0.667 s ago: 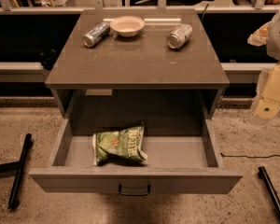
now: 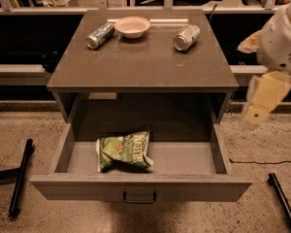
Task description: Pick green jalapeno chip bag from top drawer and place on counter
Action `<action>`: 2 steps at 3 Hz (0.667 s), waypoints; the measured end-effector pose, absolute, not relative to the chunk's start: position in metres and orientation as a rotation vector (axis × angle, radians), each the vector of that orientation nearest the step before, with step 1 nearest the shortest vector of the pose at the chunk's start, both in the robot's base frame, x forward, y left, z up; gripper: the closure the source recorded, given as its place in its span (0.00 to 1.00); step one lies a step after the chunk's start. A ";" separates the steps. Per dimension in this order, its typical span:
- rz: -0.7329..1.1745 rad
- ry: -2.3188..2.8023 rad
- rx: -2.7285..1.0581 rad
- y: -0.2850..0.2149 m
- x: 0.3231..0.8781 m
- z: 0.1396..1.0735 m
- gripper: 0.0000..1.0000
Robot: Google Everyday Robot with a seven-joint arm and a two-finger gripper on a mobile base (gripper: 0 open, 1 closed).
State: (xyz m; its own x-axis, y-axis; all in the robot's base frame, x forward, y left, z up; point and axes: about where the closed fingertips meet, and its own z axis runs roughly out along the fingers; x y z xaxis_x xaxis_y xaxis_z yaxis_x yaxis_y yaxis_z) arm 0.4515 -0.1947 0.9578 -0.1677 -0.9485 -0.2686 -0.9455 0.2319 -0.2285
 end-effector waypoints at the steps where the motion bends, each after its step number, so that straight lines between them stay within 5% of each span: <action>1: 0.112 2.060 -1.827 -0.135 0.478 0.913 0.00; 2: 0.327 1.944 -1.934 -0.040 0.501 0.841 0.00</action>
Offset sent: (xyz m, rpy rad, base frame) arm 0.0683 0.2231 -0.1664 0.2506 0.1680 0.3431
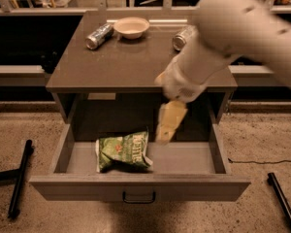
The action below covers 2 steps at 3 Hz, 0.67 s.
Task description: Pick green jalapeno chip bag from top drawer and place on counter
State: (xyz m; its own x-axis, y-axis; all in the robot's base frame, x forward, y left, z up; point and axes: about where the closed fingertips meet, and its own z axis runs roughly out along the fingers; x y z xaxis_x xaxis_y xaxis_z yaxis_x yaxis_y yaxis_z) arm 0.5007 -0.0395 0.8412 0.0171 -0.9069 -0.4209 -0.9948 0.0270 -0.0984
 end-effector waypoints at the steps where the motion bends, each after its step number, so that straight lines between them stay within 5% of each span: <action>1: 0.488 1.905 -2.003 0.014 0.507 0.783 0.00; 2: 0.488 1.905 -2.003 0.014 0.507 0.783 0.00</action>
Offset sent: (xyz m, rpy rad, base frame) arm 0.0049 0.0460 -0.0464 0.0382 0.0733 0.0670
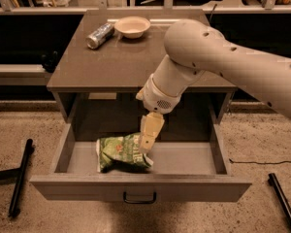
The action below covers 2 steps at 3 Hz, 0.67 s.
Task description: Pick green jalapeno chip bag from top drawer and place on counter
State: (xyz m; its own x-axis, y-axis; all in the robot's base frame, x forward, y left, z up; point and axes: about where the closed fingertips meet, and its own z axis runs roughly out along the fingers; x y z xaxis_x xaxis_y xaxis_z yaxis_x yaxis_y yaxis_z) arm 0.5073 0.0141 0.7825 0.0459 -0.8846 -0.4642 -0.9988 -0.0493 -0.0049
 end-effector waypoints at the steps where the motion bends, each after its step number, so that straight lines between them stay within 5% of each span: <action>1: 0.490 1.906 -2.021 0.023 0.520 0.763 0.00; 2: 0.462 1.917 -2.031 0.032 0.531 0.748 0.00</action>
Offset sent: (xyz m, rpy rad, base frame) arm 0.0396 0.0278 -0.0510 -0.0559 -0.0142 -0.0013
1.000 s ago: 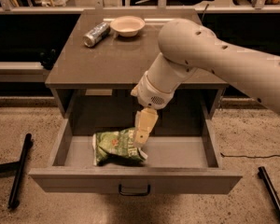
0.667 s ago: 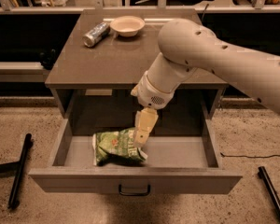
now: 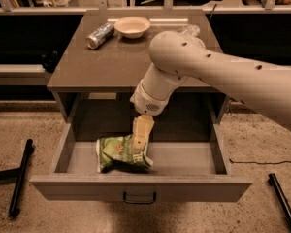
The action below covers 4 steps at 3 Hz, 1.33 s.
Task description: Pick green jalapeno chip bag from top drawer and place on counter
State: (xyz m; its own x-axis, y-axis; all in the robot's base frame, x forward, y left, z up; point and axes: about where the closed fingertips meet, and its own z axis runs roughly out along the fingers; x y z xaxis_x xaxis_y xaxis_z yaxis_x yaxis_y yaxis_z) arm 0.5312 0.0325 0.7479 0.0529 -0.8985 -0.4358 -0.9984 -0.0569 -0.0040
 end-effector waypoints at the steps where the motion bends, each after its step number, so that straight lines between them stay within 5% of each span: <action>1: 0.415 1.917 -2.033 0.044 0.542 0.731 0.00; 4: 0.390 1.962 -2.081 0.080 0.538 0.661 0.00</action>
Offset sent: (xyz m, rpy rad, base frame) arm 0.0228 0.0435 -0.0652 -0.0908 -0.0488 -0.0023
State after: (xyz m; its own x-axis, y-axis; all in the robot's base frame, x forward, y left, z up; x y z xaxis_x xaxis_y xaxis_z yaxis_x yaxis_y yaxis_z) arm 0.5385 0.0805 0.6610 0.0549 -0.9301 -0.3631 -0.9983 -0.0585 -0.0009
